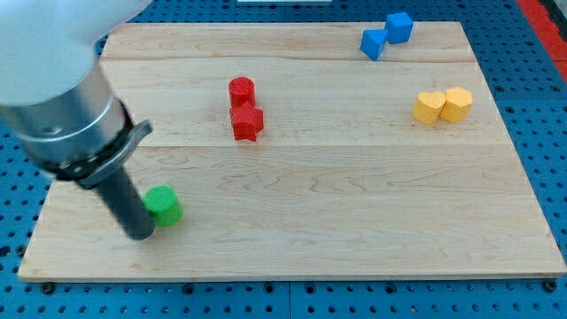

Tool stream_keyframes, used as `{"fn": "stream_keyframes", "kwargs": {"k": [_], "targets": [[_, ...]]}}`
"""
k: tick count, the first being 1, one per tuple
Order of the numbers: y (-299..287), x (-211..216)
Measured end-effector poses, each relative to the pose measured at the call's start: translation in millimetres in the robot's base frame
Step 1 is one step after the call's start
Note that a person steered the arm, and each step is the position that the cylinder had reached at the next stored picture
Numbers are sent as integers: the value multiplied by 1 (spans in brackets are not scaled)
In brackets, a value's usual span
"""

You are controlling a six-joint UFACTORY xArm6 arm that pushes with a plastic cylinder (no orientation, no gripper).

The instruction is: Keep the green circle below the red star

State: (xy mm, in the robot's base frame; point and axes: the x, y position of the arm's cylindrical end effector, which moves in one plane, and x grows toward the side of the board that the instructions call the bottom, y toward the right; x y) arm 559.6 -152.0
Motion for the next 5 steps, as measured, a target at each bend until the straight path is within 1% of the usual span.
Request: {"fn": "stream_keyframes", "kwargs": {"k": [1, 2, 3, 4, 5], "targets": [[30, -38], [37, -45], [8, -48], [18, -58], [57, -59]]}}
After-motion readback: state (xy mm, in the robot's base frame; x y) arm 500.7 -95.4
